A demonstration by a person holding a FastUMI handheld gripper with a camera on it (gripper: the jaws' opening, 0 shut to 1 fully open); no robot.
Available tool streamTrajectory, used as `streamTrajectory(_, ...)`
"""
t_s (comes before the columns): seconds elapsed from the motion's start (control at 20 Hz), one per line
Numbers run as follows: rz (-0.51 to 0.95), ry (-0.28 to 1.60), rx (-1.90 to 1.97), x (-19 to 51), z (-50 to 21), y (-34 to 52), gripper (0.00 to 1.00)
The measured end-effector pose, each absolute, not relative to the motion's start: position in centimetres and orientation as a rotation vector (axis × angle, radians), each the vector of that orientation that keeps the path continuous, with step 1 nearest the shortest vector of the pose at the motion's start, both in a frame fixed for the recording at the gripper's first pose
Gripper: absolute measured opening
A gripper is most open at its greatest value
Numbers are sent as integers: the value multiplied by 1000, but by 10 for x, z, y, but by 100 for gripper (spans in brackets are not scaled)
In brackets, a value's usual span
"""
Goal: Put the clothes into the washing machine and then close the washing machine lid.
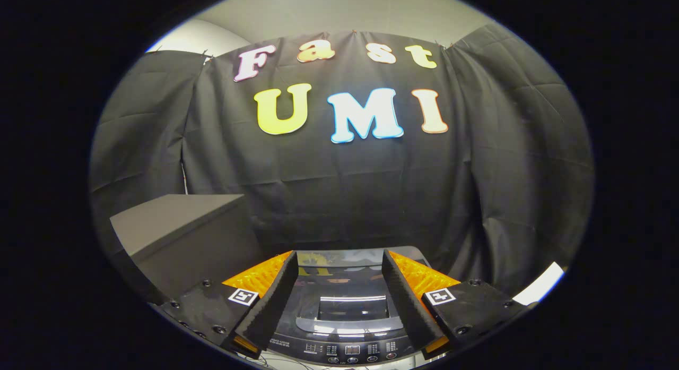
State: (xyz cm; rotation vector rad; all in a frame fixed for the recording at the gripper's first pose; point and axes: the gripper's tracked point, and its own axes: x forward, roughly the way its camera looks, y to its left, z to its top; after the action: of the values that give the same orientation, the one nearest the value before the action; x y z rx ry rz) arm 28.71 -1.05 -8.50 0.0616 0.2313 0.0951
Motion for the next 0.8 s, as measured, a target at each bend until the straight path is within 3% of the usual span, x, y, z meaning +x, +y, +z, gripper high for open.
streamTrajectory(0.8,119,114,45,163,-9,11,98)
